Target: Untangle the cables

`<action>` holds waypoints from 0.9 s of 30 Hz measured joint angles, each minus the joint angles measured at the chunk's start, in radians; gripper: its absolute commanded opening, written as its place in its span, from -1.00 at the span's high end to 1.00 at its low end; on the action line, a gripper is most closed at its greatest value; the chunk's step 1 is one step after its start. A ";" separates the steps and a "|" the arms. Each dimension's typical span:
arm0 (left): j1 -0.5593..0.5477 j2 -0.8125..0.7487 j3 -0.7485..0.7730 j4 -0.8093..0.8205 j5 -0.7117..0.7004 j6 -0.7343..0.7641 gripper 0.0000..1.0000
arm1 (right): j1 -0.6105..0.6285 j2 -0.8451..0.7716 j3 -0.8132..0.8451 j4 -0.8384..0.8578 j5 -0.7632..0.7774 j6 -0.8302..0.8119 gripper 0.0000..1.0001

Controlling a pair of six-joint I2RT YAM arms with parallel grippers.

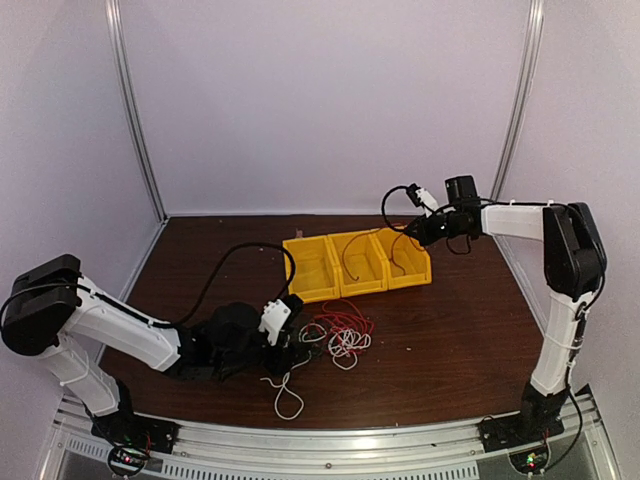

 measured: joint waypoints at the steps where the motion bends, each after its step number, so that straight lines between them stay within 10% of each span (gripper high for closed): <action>1: 0.000 0.000 0.000 0.000 -0.002 0.000 -0.19 | 0.003 0.013 0.000 -0.005 -0.003 0.004 1.00; 27: 0.000 0.039 0.010 0.001 -0.008 -0.001 -0.19 | 0.042 0.067 0.000 -0.013 -0.148 0.140 1.00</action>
